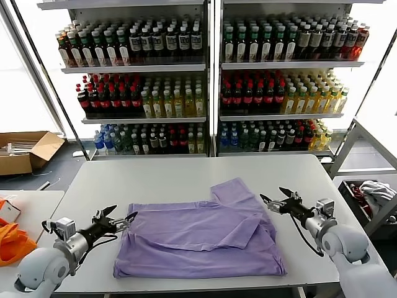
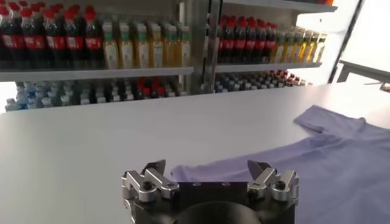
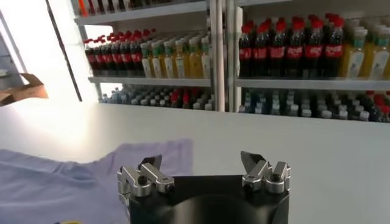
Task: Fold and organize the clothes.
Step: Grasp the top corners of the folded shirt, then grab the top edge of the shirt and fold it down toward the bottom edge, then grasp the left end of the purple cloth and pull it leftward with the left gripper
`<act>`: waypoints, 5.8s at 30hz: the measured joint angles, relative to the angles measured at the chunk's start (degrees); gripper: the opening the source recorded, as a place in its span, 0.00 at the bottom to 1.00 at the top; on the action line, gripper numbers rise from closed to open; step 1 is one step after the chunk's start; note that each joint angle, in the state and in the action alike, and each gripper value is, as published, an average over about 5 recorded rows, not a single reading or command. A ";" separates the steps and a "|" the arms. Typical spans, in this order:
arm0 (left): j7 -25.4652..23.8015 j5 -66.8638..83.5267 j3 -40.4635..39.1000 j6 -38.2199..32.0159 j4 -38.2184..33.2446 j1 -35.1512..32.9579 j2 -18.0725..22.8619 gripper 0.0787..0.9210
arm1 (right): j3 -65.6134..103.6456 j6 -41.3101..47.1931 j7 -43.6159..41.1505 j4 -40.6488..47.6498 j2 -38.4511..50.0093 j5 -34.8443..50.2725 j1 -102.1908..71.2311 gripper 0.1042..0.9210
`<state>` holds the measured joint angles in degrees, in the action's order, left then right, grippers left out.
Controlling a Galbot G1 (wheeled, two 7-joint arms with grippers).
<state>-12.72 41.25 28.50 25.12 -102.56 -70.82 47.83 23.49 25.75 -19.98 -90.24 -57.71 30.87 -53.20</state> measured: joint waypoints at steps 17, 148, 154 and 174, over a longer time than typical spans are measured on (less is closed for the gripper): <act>-0.73 -0.33 -11.24 -0.34 14.02 14.95 0.67 0.88 | -9.76 -0.04 -0.81 17.71 -7.13 -2.77 15.78 0.88; 20.30 -8.16 7.97 -5.27 -22.96 -29.42 10.93 0.88 | 32.52 -20.98 3.41 -27.16 -3.77 5.76 -45.12 0.88; 24.09 -10.73 4.58 -4.08 -22.69 -27.97 14.40 0.88 | 32.95 -22.44 3.74 -27.01 -5.04 5.30 -45.51 0.88; 33.42 -15.12 -3.09 -1.44 -20.99 -26.87 21.73 0.42 | 33.05 -23.55 4.47 -26.50 -5.67 4.64 -44.86 0.88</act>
<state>20.71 26.12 25.41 23.68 -123.55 -97.70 69.56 56.54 2.20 -15.51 -116.74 -63.38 35.51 -98.06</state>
